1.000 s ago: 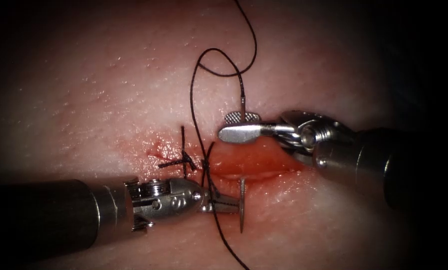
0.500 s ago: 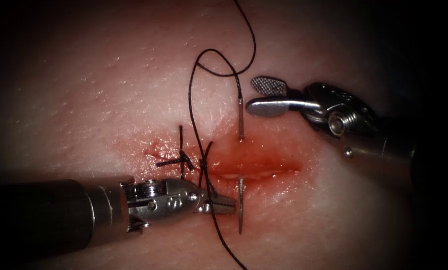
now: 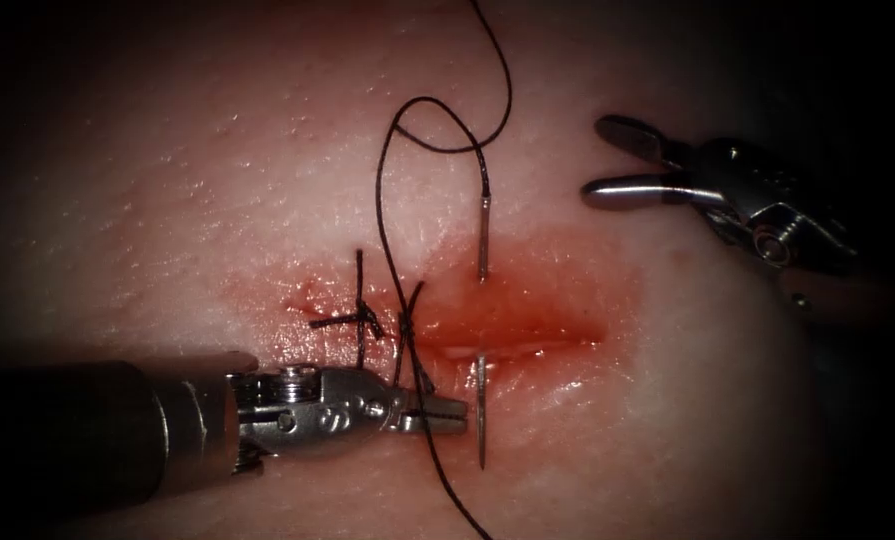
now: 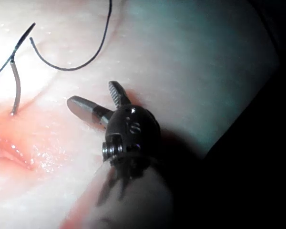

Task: Wound Closure
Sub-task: Use the right gripper to insert the needle through the top of the skin, then use the left gripper to pull the needle through the tissue

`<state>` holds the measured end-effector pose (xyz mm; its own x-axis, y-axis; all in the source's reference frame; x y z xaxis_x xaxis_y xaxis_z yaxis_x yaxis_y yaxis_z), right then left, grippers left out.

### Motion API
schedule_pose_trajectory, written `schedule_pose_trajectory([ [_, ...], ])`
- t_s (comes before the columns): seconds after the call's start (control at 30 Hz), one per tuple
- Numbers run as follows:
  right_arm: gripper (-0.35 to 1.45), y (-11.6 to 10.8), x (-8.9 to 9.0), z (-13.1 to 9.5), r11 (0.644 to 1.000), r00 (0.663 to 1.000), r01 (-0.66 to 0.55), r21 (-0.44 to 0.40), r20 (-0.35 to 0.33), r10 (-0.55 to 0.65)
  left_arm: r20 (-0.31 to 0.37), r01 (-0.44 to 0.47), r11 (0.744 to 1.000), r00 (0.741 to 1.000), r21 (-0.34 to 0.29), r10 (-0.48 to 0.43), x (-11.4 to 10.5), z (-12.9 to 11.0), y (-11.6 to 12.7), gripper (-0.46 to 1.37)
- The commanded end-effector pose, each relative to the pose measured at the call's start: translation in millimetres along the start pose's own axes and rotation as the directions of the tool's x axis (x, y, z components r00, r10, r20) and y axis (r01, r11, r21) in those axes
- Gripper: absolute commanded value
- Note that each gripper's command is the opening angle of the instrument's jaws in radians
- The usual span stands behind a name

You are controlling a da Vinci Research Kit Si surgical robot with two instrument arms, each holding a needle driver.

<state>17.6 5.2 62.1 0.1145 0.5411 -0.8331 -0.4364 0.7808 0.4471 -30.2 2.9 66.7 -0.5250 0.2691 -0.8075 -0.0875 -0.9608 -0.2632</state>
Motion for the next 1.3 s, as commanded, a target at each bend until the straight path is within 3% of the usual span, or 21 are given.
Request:
schedule_pose_trajectory([
  [0.03, 1.2, -0.1, -0.2, 0.0, 1.0, 1.0, 0.002, 0.012, -0.003, -0.002, -0.002, -0.011, 1.0, 1.0, 0.003, 0.011, 0.0, 0.2, -0.1, 0.13],
  [0.07, 1.19, -0.4, -0.5, 0.0, 1.0, 1.0, 0.005, 0.016, -0.002, -0.005, -0.004, -0.016, 1.0, 1.0, 0.005, 0.016, 0.1, 0.3, -0.1, 0.23],
  [0.27, 1.18, -1.2, -1.6, 0.2, 1.0, 1.0, 0.015, 0.025, -0.006, -0.015, -0.018, -0.041, 0.999, 0.999, 0.014, 0.041, 0.8, 0.1, 0.0, 0.38],
  [0.37, 1.17, -1.6, -2.3, 0.4, 0.999, 1.0, 0.021, 0.031, -0.011, -0.02, -0.021, -0.061, 0.998, 0.998, 0.017, 0.061, 1.3, -0.2, 0.0, 0.55],
  [0.57, 1.17, -2.2, -3.0, 0.9, 0.999, 1.0, 0.027, 0.041, -0.017, -0.026, -0.032, -0.09, 0.995, 0.995, 0.031, 0.091, 2.2, 0.2, 0.1, 0.63],
  [0.63, 1.17, -2.4, -3.2, 1.0, 0.999, 0.999, 0.029, 0.044, -0.019, -0.028, -0.034, -0.106, 0.994, 0.994, 0.037, 0.107, 2.5, 0.6, 0.1, 0.79],
  [0.97, 1.16, -2.8, -3.8, 1.1, 0.998, 0.999, 0.035, 0.045, -0.022, -0.034, -0.068, -0.125, 0.991, 0.989, 0.046, 0.128, 3.1, 2.1, -0.3, 0.76],
  [1.1, 1.16, -2.8, -3.8, 1.1, 0.998, 0.999, 0.035, 0.046, -0.022, -0.034, -0.08, -0.126, 0.991, 0.988, 0.043, 0.13, 3.0, 2.5, -0.7, 0.64],
  [1.17, 1.16, -2.8, -3.8, 1.1, 0.998, 0.999, 0.035, 0.046, -0.023, -0.034, -0.091, -0.127, 0.991, 0.987, 0.043, 0.13, 2.9, 2.7, -0.8, 0.49],
  [1.27, 1.15, -2.9, -3.8, 1.1, 0.998, 0.999, 0.041, 0.046, -0.023, -0.04, -0.121, -0.136, 0.99, 0.983, 0.036, 0.139, 2.9, 2.8, -0.9, -0.32],
  [1.3, 1.15, -2.9, -3.8, 1.1, 0.998, 0.999, 0.041, 0.046, -0.023, -0.04, -0.131, -0.132, 0.991, 0.982, 0.031, 0.134, 3.0, 2.8, -1.0, -0.35],
])
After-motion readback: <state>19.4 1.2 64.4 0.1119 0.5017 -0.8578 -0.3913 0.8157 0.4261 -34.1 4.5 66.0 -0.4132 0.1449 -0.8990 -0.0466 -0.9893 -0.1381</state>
